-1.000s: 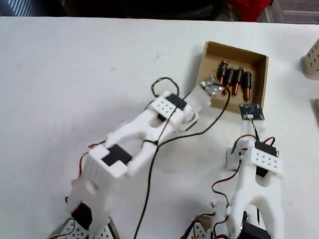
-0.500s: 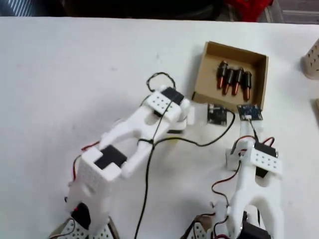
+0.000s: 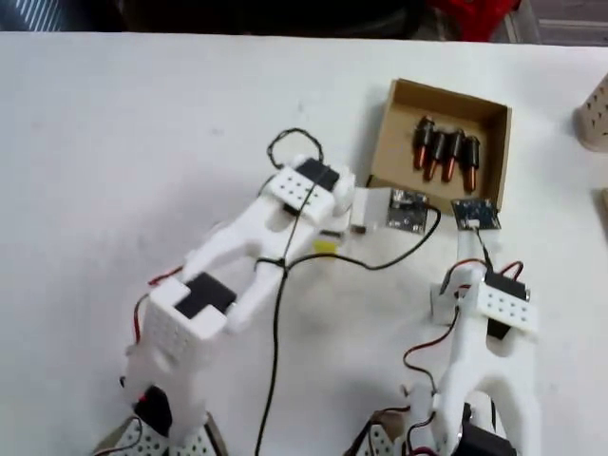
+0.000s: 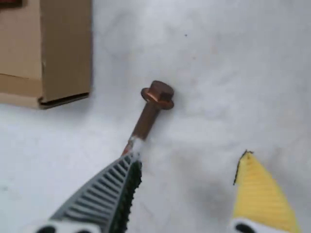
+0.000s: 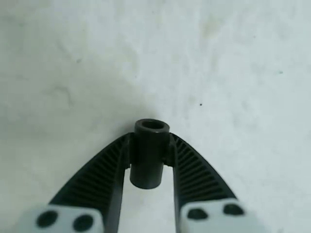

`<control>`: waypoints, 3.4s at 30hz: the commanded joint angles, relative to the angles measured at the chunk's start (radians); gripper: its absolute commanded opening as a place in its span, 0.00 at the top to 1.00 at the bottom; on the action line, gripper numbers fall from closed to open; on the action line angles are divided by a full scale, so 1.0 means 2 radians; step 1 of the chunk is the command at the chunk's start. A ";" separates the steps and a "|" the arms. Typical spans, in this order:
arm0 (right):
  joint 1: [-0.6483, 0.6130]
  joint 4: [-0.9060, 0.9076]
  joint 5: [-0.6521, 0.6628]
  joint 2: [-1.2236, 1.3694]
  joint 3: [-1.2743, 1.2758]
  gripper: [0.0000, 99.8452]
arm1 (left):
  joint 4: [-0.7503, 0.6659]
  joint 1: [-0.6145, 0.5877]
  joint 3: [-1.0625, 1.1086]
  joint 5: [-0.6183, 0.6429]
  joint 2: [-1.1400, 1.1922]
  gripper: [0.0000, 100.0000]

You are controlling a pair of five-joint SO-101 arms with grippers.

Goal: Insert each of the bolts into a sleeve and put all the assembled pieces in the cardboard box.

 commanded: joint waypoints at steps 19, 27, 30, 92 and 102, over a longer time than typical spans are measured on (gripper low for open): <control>0.080 -0.023 0.007 -0.002 -0.003 0.98 | -0.014 0.032 -0.180 0.013 0.172 0.71; 0.080 -0.023 0.007 -0.002 -0.003 0.98 | -0.014 0.029 -0.210 0.017 0.208 0.76; 0.080 -0.023 0.007 -0.002 -0.003 0.98 | -0.013 0.024 -0.208 0.017 0.208 0.93; 0.066 -0.034 0.007 -0.001 0.003 0.98 | -0.271 -0.122 0.385 0.593 -0.396 0.98; -0.056 -0.049 -0.027 -0.011 -0.005 0.98 | -0.538 -0.188 0.624 0.537 -0.521 0.98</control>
